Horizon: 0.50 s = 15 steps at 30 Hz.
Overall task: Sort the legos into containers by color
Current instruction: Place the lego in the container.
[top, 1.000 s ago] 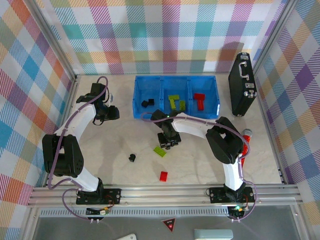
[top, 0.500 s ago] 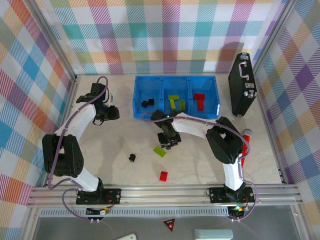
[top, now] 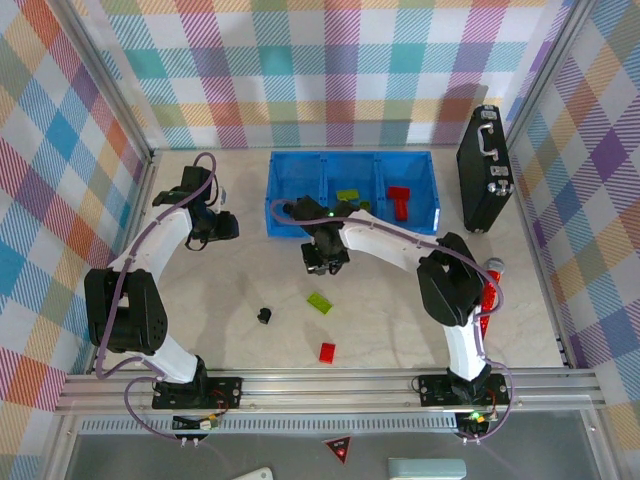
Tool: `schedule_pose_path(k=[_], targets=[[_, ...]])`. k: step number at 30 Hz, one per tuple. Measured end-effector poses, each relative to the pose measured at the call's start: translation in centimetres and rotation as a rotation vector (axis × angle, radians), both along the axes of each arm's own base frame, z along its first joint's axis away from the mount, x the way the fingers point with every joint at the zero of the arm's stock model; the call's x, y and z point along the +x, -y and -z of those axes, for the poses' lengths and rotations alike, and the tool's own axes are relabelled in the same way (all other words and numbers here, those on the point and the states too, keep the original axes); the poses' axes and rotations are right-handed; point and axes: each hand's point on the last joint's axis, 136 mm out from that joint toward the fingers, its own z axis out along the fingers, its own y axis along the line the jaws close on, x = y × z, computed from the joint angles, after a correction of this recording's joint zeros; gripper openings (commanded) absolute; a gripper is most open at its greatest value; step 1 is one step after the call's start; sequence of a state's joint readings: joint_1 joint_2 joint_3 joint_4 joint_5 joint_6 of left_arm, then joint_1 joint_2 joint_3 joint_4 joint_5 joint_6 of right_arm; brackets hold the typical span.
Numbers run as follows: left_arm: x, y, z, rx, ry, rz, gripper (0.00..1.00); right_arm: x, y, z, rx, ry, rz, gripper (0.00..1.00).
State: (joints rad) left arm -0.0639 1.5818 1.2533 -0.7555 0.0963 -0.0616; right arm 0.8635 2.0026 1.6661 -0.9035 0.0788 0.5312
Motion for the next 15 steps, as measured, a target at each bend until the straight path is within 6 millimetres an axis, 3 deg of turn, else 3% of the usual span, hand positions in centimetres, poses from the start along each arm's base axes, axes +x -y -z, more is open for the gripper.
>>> schedule_pose_path(k=[15], targets=[[0.0, 0.0, 0.0, 0.000, 0.000, 0.000, 0.41, 6.4, -5.1, -2.8, 0.057, 0.146, -0.053, 0.29]])
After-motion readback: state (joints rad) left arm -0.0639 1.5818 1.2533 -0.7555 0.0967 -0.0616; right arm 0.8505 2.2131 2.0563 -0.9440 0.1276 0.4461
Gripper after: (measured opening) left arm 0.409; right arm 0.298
